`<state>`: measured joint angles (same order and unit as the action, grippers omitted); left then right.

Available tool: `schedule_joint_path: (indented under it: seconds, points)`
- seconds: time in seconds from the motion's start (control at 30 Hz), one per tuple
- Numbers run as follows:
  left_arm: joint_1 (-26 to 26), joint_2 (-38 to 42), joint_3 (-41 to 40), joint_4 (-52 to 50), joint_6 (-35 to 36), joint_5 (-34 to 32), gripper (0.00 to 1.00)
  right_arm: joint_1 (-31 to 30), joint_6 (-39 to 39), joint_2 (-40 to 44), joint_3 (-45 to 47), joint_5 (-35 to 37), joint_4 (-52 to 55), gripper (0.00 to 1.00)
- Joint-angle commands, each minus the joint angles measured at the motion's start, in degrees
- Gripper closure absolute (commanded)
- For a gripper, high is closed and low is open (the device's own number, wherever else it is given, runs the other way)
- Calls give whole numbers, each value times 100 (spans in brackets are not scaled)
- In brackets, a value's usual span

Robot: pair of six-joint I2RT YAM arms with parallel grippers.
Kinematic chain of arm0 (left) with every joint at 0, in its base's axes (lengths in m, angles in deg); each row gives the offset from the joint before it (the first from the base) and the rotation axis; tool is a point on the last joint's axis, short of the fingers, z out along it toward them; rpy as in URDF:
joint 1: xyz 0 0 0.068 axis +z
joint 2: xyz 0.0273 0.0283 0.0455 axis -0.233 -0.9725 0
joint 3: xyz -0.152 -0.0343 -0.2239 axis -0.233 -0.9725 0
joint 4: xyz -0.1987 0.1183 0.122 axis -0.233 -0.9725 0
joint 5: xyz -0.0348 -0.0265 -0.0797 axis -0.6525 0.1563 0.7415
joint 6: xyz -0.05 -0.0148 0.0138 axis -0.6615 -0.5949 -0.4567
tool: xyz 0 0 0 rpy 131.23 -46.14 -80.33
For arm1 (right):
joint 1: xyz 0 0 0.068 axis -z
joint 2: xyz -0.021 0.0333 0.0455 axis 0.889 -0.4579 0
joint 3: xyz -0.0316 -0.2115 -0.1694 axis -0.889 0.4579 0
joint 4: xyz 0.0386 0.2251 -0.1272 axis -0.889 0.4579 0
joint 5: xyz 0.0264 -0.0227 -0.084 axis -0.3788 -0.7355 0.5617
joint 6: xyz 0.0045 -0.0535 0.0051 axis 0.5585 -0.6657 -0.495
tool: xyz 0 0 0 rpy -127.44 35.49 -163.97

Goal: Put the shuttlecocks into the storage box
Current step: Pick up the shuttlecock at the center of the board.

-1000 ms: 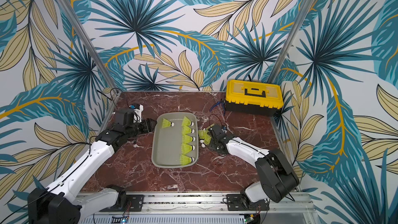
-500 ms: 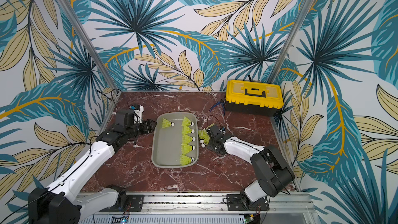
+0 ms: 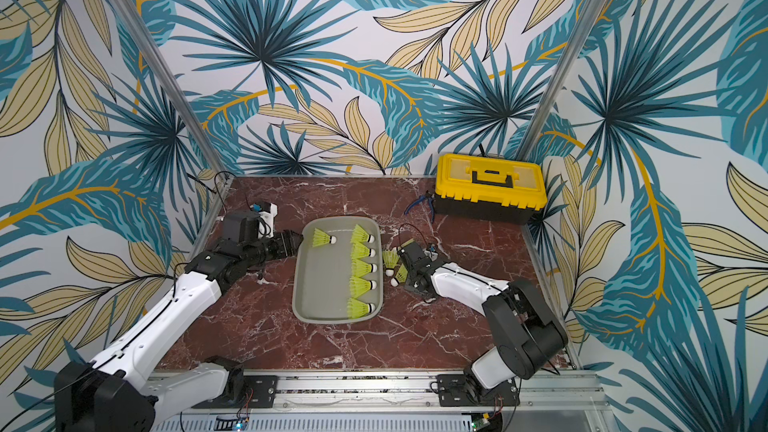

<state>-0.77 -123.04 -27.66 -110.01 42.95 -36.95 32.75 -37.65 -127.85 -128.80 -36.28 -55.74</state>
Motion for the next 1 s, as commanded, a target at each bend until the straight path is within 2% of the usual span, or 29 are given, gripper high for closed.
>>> schedule_joint_path:
  seconds: [0.0,0.27,0.53,0.77,0.97]
  points:
    - [27,33,-40,50,33,39,37,-24,193,-137,59,227,-8,65]
    - [27,33,-57,50,42,31,37,-40,342,-401,46,295,-137,65]
    - [27,67,-31,5,108,48,37,-122,215,-47,89,449,-105,80]
    - [27,120,69,-4,377,425,37,-217,-1006,867,124,43,-278,80]
    - [27,35,337,-102,772,1172,37,-275,-2461,1602,108,-543,-385,80]
